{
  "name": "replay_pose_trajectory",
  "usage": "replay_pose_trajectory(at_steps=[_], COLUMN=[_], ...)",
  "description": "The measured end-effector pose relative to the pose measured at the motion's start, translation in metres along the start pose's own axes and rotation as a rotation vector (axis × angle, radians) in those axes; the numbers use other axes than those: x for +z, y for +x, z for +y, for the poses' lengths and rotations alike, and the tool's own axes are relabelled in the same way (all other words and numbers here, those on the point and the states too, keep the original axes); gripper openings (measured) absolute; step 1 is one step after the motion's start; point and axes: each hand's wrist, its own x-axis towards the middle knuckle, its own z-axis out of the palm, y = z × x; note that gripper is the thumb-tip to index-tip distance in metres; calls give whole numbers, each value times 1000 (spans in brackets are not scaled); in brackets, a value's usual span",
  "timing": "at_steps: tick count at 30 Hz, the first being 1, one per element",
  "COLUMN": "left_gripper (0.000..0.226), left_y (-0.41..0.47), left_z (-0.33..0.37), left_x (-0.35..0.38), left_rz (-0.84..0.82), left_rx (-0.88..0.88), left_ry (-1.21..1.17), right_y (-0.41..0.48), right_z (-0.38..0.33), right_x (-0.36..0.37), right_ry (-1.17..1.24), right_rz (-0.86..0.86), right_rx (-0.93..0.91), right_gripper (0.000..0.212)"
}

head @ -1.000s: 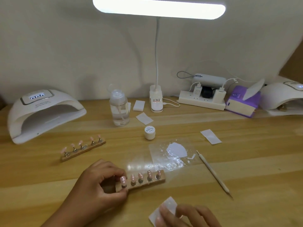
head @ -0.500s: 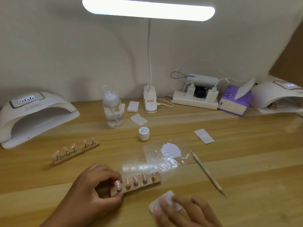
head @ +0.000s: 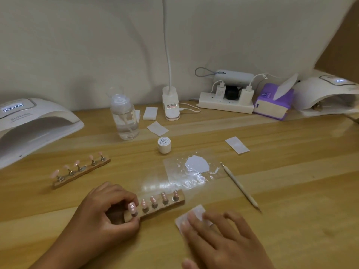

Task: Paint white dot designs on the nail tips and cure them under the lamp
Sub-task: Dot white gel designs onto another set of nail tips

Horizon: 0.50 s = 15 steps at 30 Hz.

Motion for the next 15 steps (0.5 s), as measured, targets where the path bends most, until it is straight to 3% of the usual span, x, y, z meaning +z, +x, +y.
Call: replay_pose_trajectory(at_steps=[6,12,15], left_gripper=[18,13,38], left_y=[-1,-2,-3], left_z=[-1,-5,-12], left_x=[-2,-5,-3], left_rz=[13,154,191], left_rx=[13,-75,-140], left_ry=[11,-143,-178], right_y=[16,27,33], right_z=[42,5,-20], right_x=[-20,-7,0], right_ry=[-112,-34,13], right_rz=[-155,-136,-133], right_rx=[150,131,55], right_gripper=[51,54,54])
